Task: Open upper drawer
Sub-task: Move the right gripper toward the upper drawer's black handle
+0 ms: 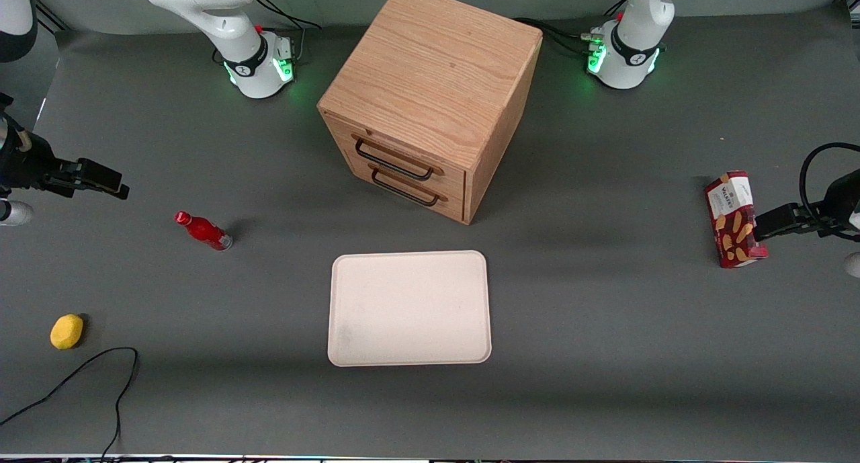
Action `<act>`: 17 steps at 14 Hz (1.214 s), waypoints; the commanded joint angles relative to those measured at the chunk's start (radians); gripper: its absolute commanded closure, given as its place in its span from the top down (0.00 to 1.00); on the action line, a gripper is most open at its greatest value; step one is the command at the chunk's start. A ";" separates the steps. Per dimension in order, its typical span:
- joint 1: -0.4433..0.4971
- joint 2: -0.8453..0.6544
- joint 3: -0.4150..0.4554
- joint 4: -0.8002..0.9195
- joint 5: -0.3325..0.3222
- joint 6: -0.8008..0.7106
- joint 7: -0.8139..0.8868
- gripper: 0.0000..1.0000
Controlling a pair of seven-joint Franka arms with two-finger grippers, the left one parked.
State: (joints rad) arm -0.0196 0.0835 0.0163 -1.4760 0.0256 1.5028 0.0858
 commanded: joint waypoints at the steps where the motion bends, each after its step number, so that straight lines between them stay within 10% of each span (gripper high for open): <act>1: 0.013 -0.016 0.001 0.005 -0.018 -0.027 0.025 1.00; 7: 0.052 0.158 0.075 0.205 -0.001 -0.015 0.019 1.00; 12: 0.066 0.223 0.333 0.249 -0.013 0.025 0.012 1.00; 17: 0.079 0.312 0.545 0.238 -0.093 0.028 -0.426 1.00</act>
State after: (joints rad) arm 0.0596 0.3336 0.5065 -1.2685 -0.0373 1.5342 -0.1783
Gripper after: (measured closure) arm 0.000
